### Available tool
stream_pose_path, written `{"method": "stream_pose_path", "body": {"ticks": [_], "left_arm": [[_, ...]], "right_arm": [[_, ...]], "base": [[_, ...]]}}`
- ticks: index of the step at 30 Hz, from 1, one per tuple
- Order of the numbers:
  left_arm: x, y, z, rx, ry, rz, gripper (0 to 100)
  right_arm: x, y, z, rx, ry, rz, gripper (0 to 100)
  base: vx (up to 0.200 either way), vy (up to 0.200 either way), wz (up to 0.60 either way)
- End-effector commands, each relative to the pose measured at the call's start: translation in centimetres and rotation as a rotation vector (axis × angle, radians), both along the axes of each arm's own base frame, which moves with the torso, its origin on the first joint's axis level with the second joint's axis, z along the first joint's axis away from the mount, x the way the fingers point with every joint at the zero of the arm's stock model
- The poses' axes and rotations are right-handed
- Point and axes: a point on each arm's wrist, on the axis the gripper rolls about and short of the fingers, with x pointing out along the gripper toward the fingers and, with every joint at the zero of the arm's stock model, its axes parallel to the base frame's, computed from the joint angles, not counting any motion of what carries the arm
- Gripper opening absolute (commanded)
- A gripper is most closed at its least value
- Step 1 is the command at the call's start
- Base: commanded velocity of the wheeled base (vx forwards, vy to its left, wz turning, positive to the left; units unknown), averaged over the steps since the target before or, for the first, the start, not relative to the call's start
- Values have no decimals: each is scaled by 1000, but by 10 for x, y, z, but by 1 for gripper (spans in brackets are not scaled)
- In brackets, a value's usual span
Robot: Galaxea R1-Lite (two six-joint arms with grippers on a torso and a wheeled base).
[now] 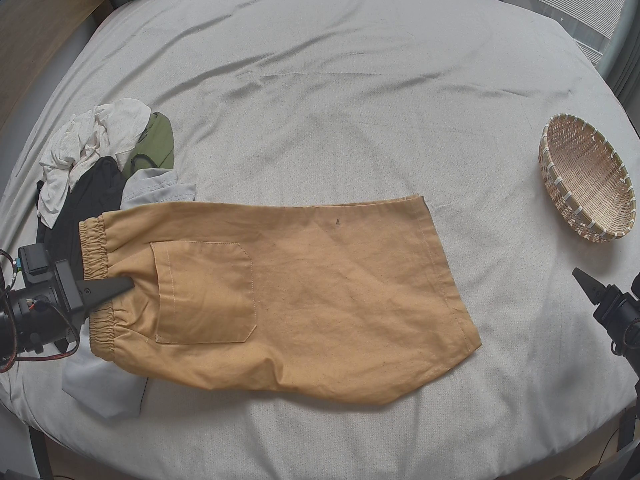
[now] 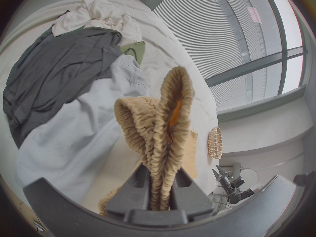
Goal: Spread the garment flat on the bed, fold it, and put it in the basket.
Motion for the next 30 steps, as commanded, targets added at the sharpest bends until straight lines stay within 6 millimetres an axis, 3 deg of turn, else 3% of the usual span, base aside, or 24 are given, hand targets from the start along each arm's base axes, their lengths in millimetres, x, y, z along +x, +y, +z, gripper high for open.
{"method": "stream_pose_path", "body": {"ticks": [1, 3, 4, 8, 15, 19, 25, 30], "left_arm": [[-1, -17, 12, -7, -29, -100, 0], [-1, -17, 12, -7, -29, -100, 0], [-3, -32, 22, -27, -50, -180, 0], [-8, -54, 38, -71, -72, -293, 0], [-4, -88, 45, -58, -80, -371, 0], [6, -105, 41, -47, -60, -409, 0], [42, -143, 24, -34, -70, -421, 0], [57, -169, 16, -39, -79, -452, 0]], "right_arm": [[-3, 1, -4, 6, 19, 2, 100], [-3, 1, -4, 6, 19, 2, 100], [-3, 1, -4, 6, 19, 3, 100], [-3, 1, -4, 7, 22, 3, 100], [-2, 2, -4, 7, 24, 8, 100], [-2, 4, -5, 11, 27, 18, 100], [-2, 6, -5, 16, 29, 30, 100], [-2, 7, -4, 17, 28, 37, 100]], "base": [[0, 0, 0], [0, 0, 0], [0, 0, 0], [0, 0, 0], [0, 0, 0], [0, 0, 0], [0, 0, 0], [0, 0, 0]]}}
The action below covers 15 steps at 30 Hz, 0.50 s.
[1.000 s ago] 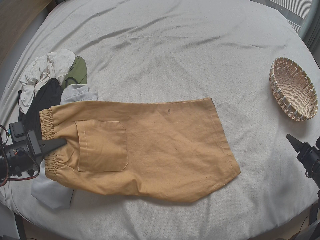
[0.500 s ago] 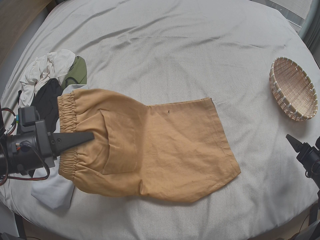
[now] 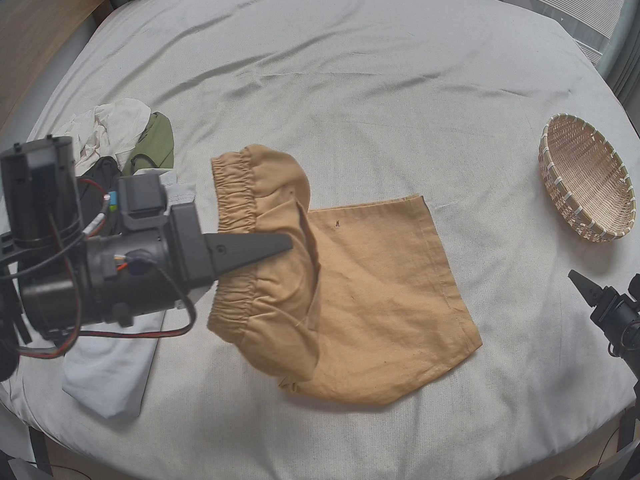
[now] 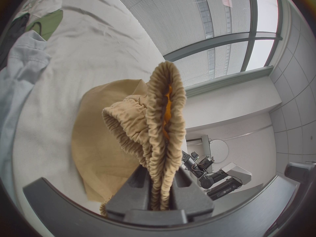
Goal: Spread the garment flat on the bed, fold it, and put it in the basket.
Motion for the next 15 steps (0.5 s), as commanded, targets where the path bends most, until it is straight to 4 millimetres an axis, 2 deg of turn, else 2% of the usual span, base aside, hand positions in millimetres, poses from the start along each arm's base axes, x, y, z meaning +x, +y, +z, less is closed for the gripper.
{"method": "stream_pose_path", "body": {"ticks": [1, 5, 8, 14, 15], "left_arm": [[24, -38, -22, 33, 37, -44, 0], [25, -53, -23, 34, 37, -84, 0], [24, -57, -23, 31, 39, -92, 0], [37, -70, -30, 43, 51, -94, 0], [40, -72, -30, 42, 50, -91, 100]], "right_arm": [[-3, 2, -3, 5, 16, 10, 100], [-3, 3, -3, 16, 13, 13, 100], [-3, 3, -3, 16, 13, 13, 100], [-4, 3, -2, 19, 11, 14, 100], [-3, 3, -2, 19, 11, 12, 100]], "base": [[0, 0, 0], [0, 0, 0], [0, 0, 0], [0, 0, 0], [0, 0, 0]]}}
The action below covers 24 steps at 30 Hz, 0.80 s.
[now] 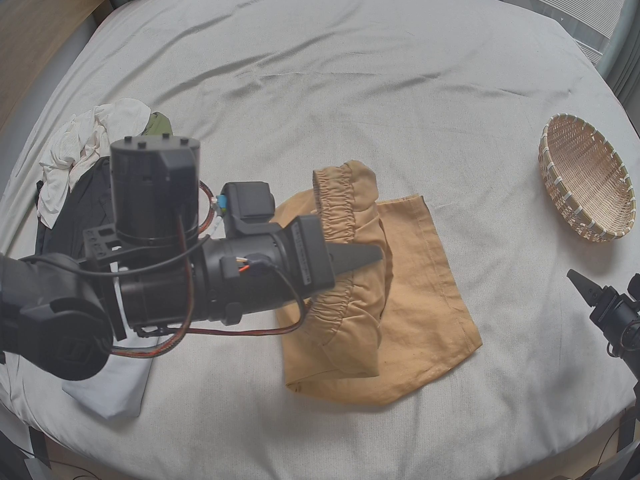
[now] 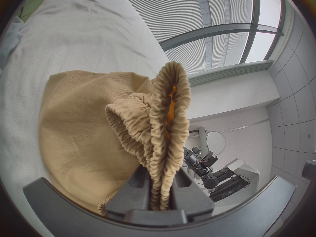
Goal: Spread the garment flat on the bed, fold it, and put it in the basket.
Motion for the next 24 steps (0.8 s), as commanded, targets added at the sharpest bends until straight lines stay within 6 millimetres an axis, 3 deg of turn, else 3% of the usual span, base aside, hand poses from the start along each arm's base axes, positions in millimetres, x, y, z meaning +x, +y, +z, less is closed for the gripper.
{"method": "stream_pose_path", "body": {"ticks": [1, 11, 19, 24], "left_arm": [[13, -11, -10, 18, 19, 4, 100], [1, -11, -16, 33, 42, -16, 100], [-34, 34, -24, 74, 54, 56, 100], [-59, 78, -20, 56, 29, 148, 100]], "right_arm": [[-3, 1, -3, 3, 15, 2, 100], [0, 15, -5, 8, 26, 90, 100], [3, 49, -10, 64, 75, 282, 100], [2, 64, -13, 87, 102, 371, 100]], "base": [[0, 0, 0], [0, 0, 0], [0, 0, 0], [0, 0, 0]]}}
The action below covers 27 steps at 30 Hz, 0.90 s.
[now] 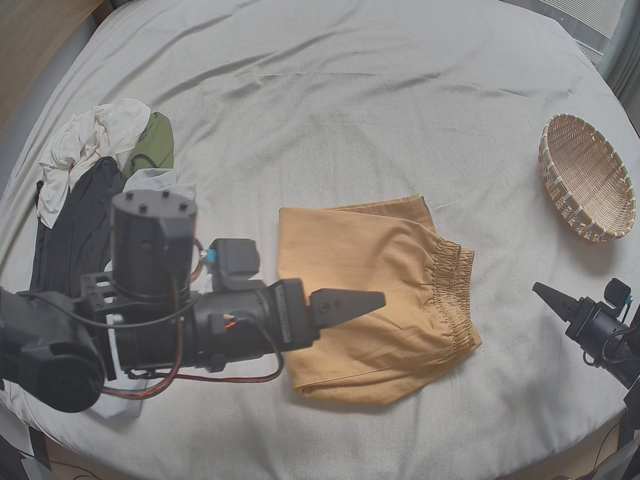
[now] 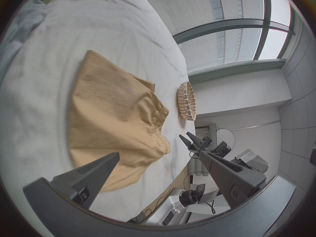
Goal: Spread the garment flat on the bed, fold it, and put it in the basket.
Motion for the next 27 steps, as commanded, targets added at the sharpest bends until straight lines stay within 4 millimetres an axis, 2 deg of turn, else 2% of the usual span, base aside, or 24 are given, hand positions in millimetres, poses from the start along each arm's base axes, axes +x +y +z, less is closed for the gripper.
{"method": "stream_pose_path", "body": {"ticks": [1, 4, 14, 18, 23, 27], "left_arm": [[-35, 52, 14, -40, -63, 102, 100], [-47, 70, 15, -52, -85, 152, 100], [-73, 107, 11, -73, -131, 269, 100], [-84, 115, 9, -86, -146, 276, 100], [-89, 120, 6, -90, -148, 291, 100], [-89, 122, 6, -92, -148, 307, 100]], "right_arm": [[-2, 20, -10, 18, 68, 113, 100], [1, 25, -15, 14, 88, 139, 100], [11, 49, -34, 8, 175, 245, 100], [17, 60, -39, 41, 165, 280, 100], [24, 70, -54, 31, 209, 311, 100], [30, 78, -51, 42, 187, 333, 100]], "base": [[0, 0, 0], [0, 0, 0], [0, 0, 0], [0, 0, 0], [0, 0, 0], [0, 0, 0]]}}
